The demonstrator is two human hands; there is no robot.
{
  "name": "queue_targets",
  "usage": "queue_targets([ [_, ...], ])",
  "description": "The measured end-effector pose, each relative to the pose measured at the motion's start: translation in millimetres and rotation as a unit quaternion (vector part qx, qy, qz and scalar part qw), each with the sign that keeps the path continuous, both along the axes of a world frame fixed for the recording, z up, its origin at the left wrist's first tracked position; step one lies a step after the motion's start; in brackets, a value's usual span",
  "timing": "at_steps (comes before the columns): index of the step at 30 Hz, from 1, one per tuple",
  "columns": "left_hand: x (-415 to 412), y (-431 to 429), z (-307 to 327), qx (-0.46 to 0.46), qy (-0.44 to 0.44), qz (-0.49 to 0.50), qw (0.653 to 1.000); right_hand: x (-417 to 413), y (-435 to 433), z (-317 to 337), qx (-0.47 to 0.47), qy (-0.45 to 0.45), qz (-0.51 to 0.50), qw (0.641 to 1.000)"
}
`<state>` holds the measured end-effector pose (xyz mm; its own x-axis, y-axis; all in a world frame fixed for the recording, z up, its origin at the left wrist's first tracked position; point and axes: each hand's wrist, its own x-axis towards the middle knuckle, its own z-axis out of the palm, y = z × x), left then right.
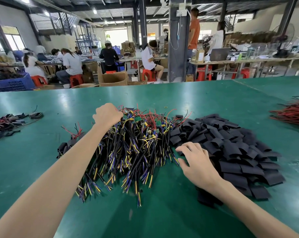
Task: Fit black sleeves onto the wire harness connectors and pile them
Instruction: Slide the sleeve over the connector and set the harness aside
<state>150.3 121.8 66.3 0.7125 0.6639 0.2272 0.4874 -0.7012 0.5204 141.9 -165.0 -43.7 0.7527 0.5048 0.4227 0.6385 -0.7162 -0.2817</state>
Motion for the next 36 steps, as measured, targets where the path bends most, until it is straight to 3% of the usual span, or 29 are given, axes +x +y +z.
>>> queue_targets([
  [6, 13, -9, 2, -0.035, 0.029, 0.005, 0.999, -3, 0, 1, -0.015, -0.003, 0.012, 1.0],
  [14, 17, -35, 1, 0.162, 0.041, 0.014, 0.986, -4, -2, 5, -0.045, -0.034, -0.004, 0.998],
  [17, 20, -39, 0, 0.18, 0.039, 0.007, 0.983, 1, -7, 14, -0.046, -0.089, -0.092, 0.991],
  [20, 19, -34, -1, 0.159, 0.006, 0.003, 0.987, 12, -20, 25, -0.052, -0.108, -0.262, 0.958],
  [24, 17, -33, 2, 0.11, -0.087, -0.01, 0.99, 26, -47, 37, -0.135, 0.052, -0.378, 0.915],
  [27, 20, -28, 12, 0.038, -0.152, -0.005, 0.988, 35, -57, 40, -0.158, 0.11, -0.371, 0.908],
  [29, 23, -22, 16, 0.026, -0.151, -0.004, 0.988, 36, -58, 43, -0.141, 0.116, -0.357, 0.916],
  [36, 19, -23, 1, 0.039, 0.01, -0.023, 0.999, 35, -59, 48, -0.045, 0.026, -0.255, 0.966],
])
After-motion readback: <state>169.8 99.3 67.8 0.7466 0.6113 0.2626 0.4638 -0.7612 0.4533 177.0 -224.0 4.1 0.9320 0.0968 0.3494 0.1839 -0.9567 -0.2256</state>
